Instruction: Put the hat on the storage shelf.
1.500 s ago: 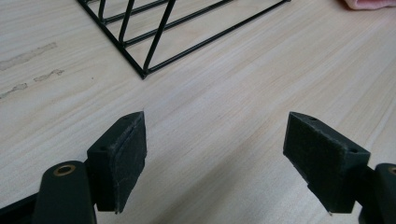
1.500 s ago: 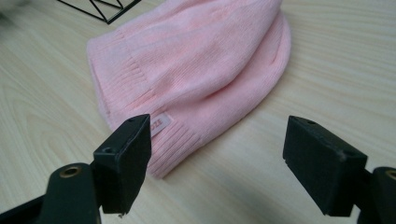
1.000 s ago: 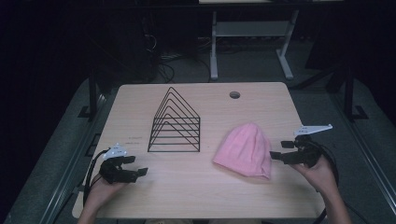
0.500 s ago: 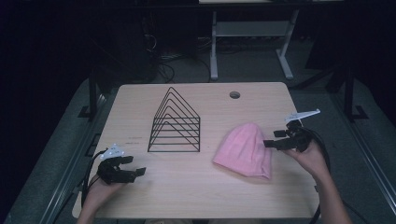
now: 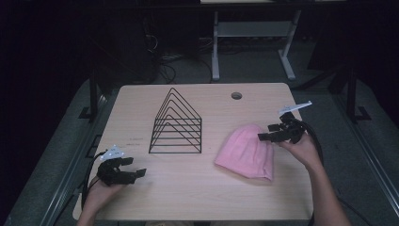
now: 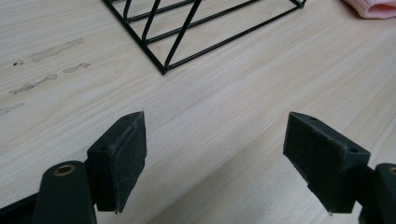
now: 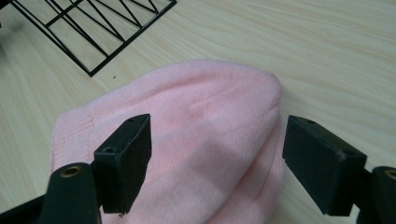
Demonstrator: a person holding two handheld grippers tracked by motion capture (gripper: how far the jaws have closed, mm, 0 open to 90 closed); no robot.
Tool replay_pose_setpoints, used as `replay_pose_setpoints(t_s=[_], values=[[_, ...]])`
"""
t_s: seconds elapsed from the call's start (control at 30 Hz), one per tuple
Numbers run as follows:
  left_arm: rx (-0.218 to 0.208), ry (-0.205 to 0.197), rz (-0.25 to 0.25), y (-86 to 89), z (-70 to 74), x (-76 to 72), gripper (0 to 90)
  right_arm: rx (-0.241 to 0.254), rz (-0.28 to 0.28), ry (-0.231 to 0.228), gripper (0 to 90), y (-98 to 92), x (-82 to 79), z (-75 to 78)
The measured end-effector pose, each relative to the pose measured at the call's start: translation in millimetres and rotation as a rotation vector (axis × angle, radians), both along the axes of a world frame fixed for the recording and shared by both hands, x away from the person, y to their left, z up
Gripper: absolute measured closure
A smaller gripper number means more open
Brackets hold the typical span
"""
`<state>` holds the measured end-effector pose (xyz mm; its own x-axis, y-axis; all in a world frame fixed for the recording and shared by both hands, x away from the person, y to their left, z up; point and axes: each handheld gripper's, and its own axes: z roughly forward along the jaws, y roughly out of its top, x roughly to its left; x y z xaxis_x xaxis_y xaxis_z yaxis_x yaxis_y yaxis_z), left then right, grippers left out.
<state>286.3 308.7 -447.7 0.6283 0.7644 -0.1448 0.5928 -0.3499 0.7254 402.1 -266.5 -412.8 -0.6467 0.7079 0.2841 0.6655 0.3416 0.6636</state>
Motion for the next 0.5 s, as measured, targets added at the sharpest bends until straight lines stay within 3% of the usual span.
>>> replay_pose_setpoints(t_s=[0.27, 0.37, 0.5], values=[[-0.005, 0.003, 0.001, 0.6, -0.7, 0.8, 21.1, -0.007, -0.005, 0.023, 24.0, 6.6, 22.0, -3.7], [0.009, 0.003, -0.011, -0.1, -0.6, 1.7, 21.1, -0.034, 0.002, 0.051, 26.2, 7.4, 32.4, -9.1], [0.013, 0.006, -0.017, -1.6, -1.7, 2.5, 21.1, -0.018, -0.011, 0.060, 28.7, 5.9, 38.8, -13.0]])
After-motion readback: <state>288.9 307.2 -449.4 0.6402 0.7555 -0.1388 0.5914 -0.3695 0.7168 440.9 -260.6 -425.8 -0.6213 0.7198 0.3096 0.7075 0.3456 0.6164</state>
